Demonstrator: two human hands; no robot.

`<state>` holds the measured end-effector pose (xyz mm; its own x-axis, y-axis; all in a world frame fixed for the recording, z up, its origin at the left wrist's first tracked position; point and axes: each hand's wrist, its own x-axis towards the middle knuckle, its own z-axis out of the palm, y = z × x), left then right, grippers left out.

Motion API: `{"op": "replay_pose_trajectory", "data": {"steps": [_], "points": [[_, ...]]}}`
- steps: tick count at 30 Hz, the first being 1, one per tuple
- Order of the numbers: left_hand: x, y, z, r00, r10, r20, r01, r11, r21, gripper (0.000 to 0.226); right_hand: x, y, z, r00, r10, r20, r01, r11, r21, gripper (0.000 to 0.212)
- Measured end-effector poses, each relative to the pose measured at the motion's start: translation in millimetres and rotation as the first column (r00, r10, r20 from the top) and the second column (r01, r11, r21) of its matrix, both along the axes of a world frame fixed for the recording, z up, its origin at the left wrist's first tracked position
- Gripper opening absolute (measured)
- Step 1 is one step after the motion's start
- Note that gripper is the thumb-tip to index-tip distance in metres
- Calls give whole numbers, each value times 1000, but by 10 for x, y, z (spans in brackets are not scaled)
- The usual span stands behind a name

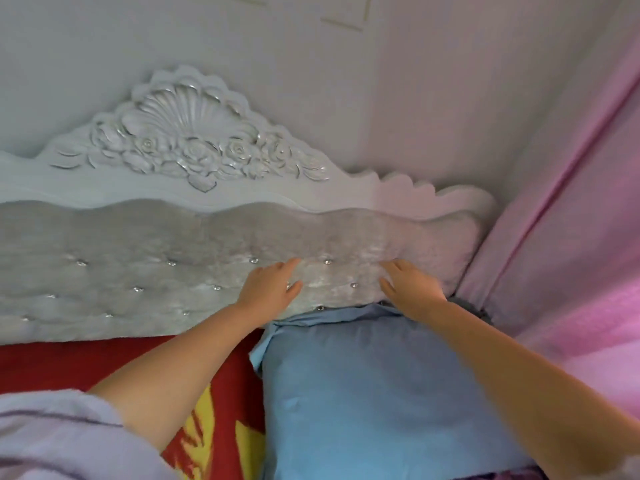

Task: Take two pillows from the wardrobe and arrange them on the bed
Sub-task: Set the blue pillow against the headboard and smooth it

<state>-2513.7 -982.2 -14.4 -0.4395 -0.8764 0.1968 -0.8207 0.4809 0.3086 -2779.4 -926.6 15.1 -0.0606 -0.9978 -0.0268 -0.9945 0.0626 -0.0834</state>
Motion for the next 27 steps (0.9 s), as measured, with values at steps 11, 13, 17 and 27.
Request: {"op": "replay_pose_trajectory", "data": {"steps": [11, 13, 17, 27], "points": [[1188, -628, 363, 981, -155, 115, 163, 985, -62, 52, 1405, -64, 259, 997, -72, 22, 74, 992, -102, 45], [925, -560, 380, 971, -216, 99, 219, 975, -23, 52, 1350, 73, 278, 993, -116, 30, 119, 986, -115, 45], [407, -238, 360, 915, -382, 125, 387, 922, -14, 53, 1094, 408, 266, 972, -227, 57, 231, 969, -86, 46], [-207, 764, -64, 936, -292, 195, 274, 955, 116, 49, 383, 1876, -146, 942, -325, 88, 330, 943, -41, 52]]}}
